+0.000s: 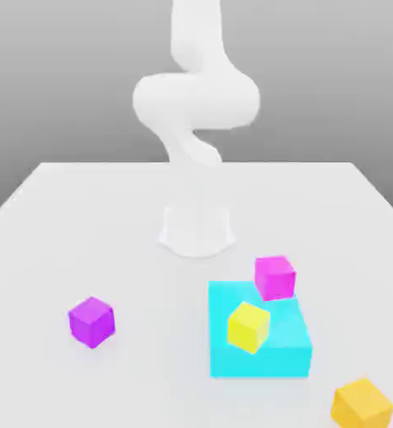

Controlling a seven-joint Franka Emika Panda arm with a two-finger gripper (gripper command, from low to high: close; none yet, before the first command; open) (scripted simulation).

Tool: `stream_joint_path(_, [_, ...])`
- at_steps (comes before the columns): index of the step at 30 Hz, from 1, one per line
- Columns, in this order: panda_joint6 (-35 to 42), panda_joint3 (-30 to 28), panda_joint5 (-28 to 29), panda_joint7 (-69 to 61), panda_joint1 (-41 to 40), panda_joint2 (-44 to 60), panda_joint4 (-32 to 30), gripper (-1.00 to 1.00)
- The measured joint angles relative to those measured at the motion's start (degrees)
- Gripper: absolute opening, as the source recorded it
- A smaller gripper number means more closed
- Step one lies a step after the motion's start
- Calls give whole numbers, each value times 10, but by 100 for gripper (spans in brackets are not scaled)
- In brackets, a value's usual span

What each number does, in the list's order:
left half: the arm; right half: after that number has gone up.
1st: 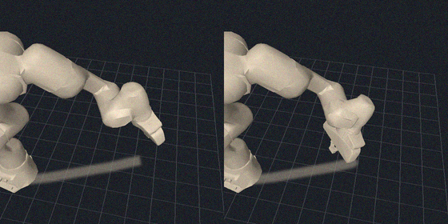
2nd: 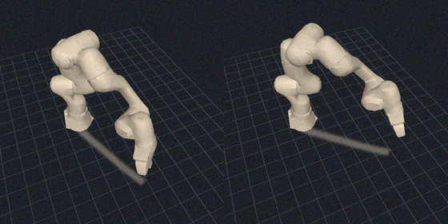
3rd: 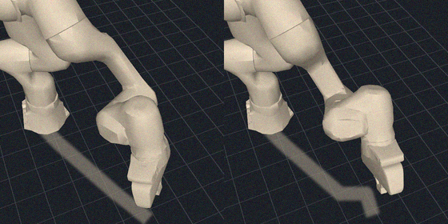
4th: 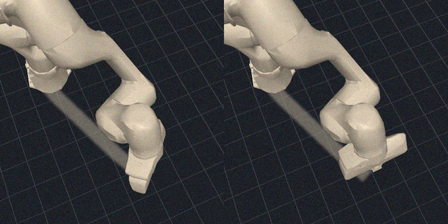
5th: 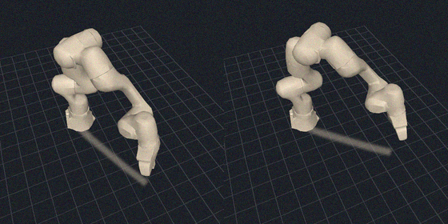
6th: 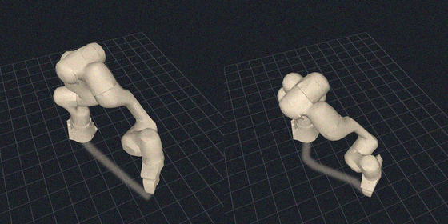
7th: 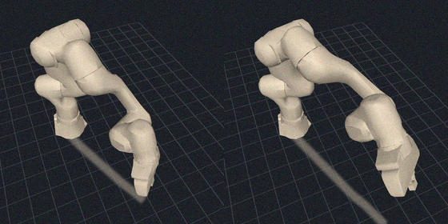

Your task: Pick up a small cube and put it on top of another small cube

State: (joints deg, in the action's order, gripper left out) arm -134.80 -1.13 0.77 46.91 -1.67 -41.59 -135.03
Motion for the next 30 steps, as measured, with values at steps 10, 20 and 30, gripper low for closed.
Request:
stream_joint_path(10, [-143, -60, 23, 41, -83, 204, -147, 0])
stream_joint_path(20, [-300, -115, -22, 32, -152, 429, -279, 0])
stream_joint_path(30, [-401, -30, -111, -33, -220, 554, -262, -100])
